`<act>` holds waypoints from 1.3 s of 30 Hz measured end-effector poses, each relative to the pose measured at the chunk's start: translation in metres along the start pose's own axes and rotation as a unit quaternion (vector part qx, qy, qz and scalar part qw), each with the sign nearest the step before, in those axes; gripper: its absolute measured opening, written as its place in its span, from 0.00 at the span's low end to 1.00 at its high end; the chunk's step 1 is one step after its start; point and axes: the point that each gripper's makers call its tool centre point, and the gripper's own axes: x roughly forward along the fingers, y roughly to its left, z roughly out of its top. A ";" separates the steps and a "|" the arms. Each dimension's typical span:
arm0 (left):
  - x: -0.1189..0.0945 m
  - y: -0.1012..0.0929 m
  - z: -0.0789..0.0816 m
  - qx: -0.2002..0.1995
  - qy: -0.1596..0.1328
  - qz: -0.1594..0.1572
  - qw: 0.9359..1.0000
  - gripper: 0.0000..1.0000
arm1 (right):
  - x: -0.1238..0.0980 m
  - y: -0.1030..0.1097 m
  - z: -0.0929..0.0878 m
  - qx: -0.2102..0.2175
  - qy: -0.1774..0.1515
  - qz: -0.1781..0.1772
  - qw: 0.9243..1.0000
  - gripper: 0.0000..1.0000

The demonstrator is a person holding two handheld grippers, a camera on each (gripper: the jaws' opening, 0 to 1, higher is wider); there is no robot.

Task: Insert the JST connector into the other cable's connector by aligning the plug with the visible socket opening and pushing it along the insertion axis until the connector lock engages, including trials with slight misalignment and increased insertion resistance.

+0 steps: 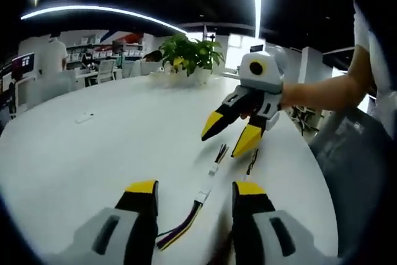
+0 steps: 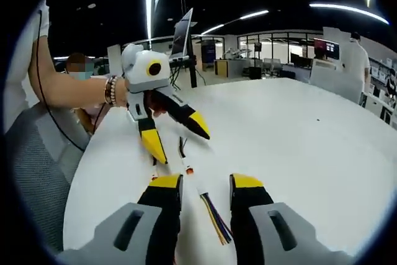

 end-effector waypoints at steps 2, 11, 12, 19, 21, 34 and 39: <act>0.001 -0.002 -0.002 0.009 0.005 -0.008 1.000 0.36 | 0.001 0.002 -0.003 -0.003 0.005 0.010 1.000 0.28; -0.002 0.000 -0.004 0.015 -0.004 -0.031 0.999 0.29 | 0.007 0.007 -0.005 -0.019 0.013 0.041 0.999 0.23; -0.002 0.000 -0.003 0.014 -0.006 -0.036 0.999 0.28 | 0.008 0.010 -0.009 -0.022 0.022 0.050 0.998 0.23; 0.000 -0.004 -0.010 0.011 0.000 -0.054 0.998 0.25 | 0.010 0.007 -0.021 -0.026 0.037 0.052 0.998 0.21; 0.002 -0.007 -0.014 0.017 0.007 -0.061 0.998 0.25 | 0.010 0.005 -0.028 -0.022 0.046 0.052 0.997 0.21; 0.006 -0.007 -0.020 0.009 0.000 -0.065 0.998 0.16 | 0.016 0.009 -0.028 -0.028 0.035 0.053 0.998 0.14; 0.003 -0.010 -0.021 0.009 -0.008 -0.062 0.998 0.14 | 0.014 0.007 -0.029 -0.024 0.034 0.052 0.998 0.12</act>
